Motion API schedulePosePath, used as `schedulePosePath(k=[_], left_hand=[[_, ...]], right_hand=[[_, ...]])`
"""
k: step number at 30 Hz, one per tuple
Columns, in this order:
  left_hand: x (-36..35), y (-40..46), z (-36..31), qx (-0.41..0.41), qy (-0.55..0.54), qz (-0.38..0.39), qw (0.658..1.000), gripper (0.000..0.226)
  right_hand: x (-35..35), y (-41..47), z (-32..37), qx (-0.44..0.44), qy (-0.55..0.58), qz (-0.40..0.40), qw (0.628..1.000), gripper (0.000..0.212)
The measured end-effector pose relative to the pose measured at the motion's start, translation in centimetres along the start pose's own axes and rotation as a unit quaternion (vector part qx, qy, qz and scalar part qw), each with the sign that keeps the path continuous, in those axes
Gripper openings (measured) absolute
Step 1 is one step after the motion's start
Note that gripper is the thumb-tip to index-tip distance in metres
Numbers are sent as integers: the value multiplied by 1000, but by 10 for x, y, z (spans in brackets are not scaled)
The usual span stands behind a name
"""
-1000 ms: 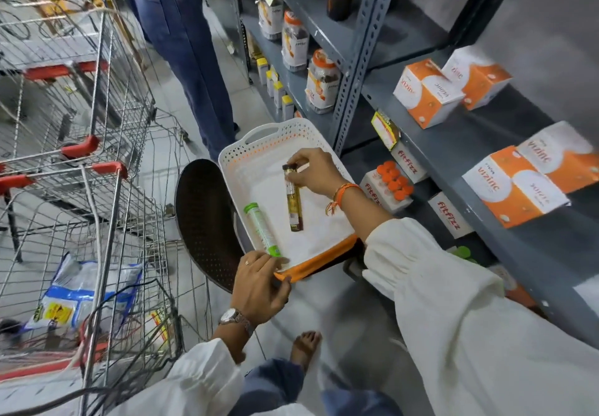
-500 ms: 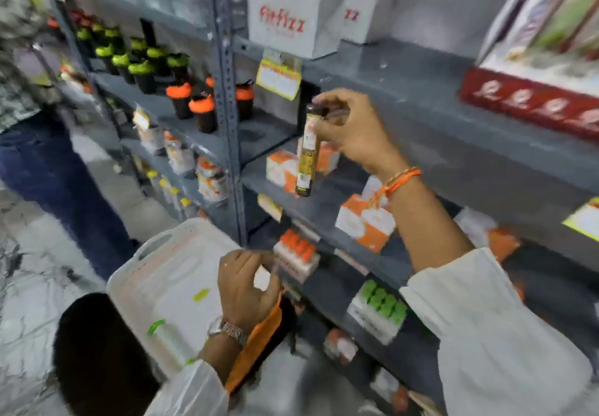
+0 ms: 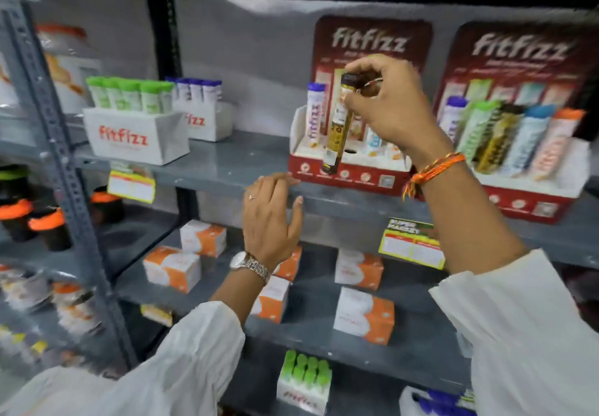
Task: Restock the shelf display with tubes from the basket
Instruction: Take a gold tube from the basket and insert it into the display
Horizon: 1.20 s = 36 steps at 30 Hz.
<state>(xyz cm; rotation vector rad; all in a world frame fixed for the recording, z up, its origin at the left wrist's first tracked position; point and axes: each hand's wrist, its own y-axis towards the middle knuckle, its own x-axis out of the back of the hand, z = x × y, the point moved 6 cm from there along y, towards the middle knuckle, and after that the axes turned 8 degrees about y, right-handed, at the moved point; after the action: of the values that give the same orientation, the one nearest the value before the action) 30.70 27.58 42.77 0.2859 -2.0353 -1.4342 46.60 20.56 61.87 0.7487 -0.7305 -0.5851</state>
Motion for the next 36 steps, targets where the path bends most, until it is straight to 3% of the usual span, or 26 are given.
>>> schedulePosePath(k=[5, 12, 24, 31, 36], left_hand=[[-28, 7, 8, -11, -16, 5, 1000, 25], [-37, 4, 25, -154, 51, 31, 986, 42], [-44, 1, 26, -144, 56, -5, 988, 41], [-47, 2, 29, -145, 55, -5, 988, 42], [-44, 1, 28, -149, 51, -5, 988, 44]], right_hand=[[22, 21, -7, 29, -136, -19, 990, 29], [0, 34, -24, 31, -209, 17, 977, 32], [-10, 42, -31, 9, -242, 30, 970, 33], [-7, 46, -22, -8, -342, 46, 938, 24], [-7, 48, -17, -46, -316, 116, 940, 36]])
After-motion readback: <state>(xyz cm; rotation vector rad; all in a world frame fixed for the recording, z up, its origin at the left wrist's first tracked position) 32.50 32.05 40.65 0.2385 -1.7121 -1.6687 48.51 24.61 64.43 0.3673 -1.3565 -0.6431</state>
